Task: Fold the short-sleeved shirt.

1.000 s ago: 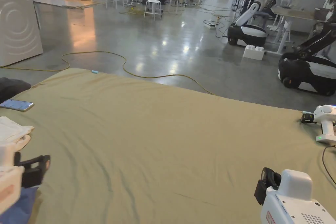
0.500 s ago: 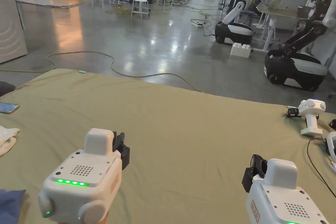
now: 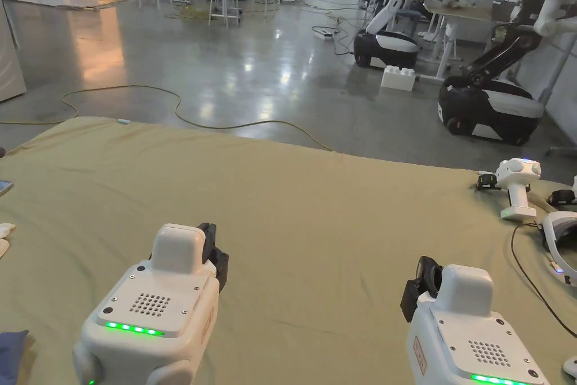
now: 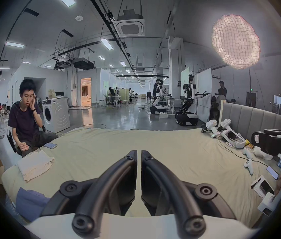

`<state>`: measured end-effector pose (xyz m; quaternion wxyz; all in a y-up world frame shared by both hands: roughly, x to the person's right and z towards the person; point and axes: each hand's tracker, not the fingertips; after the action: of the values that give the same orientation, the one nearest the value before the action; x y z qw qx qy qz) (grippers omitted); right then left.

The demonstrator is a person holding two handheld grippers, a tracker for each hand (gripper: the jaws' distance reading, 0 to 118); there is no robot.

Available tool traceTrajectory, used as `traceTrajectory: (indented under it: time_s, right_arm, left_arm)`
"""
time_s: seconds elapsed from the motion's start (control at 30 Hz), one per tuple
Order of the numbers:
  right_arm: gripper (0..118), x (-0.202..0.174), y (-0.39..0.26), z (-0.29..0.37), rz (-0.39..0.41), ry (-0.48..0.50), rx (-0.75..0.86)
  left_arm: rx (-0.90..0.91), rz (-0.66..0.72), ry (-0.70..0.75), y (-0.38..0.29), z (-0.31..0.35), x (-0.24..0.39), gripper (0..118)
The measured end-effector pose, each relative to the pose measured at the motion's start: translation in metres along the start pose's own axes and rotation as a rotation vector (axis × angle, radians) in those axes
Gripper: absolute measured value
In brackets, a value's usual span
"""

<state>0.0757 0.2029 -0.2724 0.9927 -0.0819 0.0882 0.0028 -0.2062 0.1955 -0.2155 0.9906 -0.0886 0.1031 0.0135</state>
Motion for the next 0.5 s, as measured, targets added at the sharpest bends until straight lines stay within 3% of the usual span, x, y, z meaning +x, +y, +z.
traceTrajectory:
  time_s: [0.5]
  right_arm:
    - [0,-0.0075,0.0001,0.0031,0.065,-0.006,-0.012]
  left_arm:
    - [-0.005,0.002,-0.004,0.0062,-0.0024,0.0012,6]
